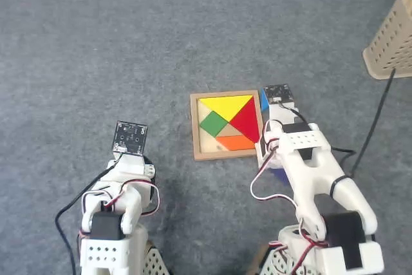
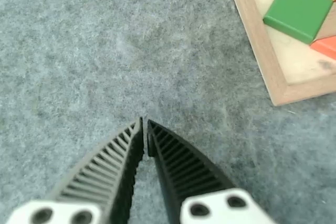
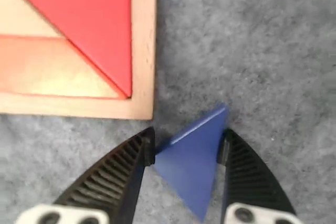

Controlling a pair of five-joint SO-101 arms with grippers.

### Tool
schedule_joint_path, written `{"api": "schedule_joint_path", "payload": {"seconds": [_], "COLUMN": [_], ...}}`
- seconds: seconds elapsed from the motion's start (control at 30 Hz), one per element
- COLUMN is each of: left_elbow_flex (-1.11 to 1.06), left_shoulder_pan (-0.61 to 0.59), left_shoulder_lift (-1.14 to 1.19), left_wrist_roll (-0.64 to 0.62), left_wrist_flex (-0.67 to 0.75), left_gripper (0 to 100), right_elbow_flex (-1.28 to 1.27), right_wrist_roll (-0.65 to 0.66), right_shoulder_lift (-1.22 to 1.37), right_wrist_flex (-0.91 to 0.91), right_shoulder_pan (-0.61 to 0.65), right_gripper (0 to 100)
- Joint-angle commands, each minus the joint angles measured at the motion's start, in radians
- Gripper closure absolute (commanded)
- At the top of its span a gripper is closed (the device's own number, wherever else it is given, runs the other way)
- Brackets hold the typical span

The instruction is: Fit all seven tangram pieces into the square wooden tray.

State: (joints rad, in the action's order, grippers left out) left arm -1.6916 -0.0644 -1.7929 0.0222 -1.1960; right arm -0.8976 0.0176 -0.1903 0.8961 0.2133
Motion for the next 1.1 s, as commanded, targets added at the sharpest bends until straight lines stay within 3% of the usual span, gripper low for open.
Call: {"api": "schedule_joint_path", "payload": {"seconds": [0.0, 0.2, 0.37, 0.83, 1.07], "left_elbow_flex": [0.005, 0.005, 0.005, 0.005, 0.005], "left_shoulder_pan": [-0.006, -0.006, -0.006, -0.006, -0.005], "left_shoulder_lift": [-0.003, -0.003, -0.003, -0.003, -0.003], "left_wrist_roll": [-0.009, -0.009, -0.009, -0.009, -0.009], "left_wrist_flex": [-0.005, -0.005, -0.005, -0.005, -0.005], "left_gripper": [99, 99, 99, 99, 99], "right_elbow_flex": [0.025, 0.002, -0.055, -0.035, -0.015], "right_wrist_roll": [0.048, 0.132, 0.167, 0.192, 0.189], "right_shoulder_lift": [-0.012, -0.097, -0.174, -0.073, -0.056], "right_wrist_flex": [0.027, 0.030, 0.041, 0.054, 0.045], "right_shoulder_pan": [-0.007, -0.007, 0.016, 0.045, 0.012], "right_gripper": [80.3, 80.1, 74.0, 73.9, 84.9]}}
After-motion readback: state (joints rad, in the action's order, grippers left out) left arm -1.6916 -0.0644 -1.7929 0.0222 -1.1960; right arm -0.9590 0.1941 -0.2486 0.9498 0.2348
